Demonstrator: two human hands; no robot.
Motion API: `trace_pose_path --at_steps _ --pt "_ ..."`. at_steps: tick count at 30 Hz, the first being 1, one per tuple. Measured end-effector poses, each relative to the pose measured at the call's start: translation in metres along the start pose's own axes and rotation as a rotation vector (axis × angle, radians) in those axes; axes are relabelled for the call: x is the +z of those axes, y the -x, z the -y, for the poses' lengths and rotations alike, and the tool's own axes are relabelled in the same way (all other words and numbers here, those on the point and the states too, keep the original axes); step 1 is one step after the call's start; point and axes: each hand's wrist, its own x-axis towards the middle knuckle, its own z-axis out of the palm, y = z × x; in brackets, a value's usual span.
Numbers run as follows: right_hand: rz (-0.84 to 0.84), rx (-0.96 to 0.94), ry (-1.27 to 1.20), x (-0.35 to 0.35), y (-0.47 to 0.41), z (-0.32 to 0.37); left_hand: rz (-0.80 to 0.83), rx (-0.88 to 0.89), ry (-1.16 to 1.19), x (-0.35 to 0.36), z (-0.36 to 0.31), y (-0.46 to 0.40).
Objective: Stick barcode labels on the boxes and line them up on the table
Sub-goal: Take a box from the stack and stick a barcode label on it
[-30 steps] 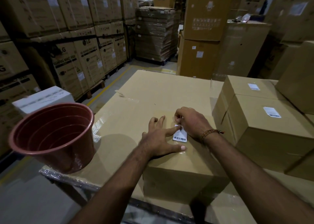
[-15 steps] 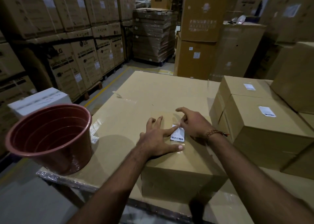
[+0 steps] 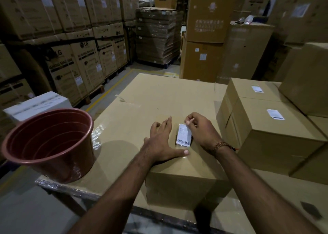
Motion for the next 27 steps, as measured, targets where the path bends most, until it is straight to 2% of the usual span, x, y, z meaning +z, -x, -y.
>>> trace_pose_path --at_steps 3,7,15,27 --pt "0.116 0.046 -0.093 -0.006 0.003 0.000 0.003 0.004 -0.003 0.000 -0.001 0.000" --pt "0.223 0.089 -0.100 -0.018 0.009 -0.003 0.007 -0.005 0.007 0.003 0.003 -0.004" --pt "0.212 0.148 0.079 -0.020 0.022 0.000 -0.013 -0.016 0.004 0.007 0.006 -0.006" --pt "0.201 0.108 0.019 -0.009 0.031 -0.013 -0.017 -0.015 0.006 0.006 0.004 -0.002"
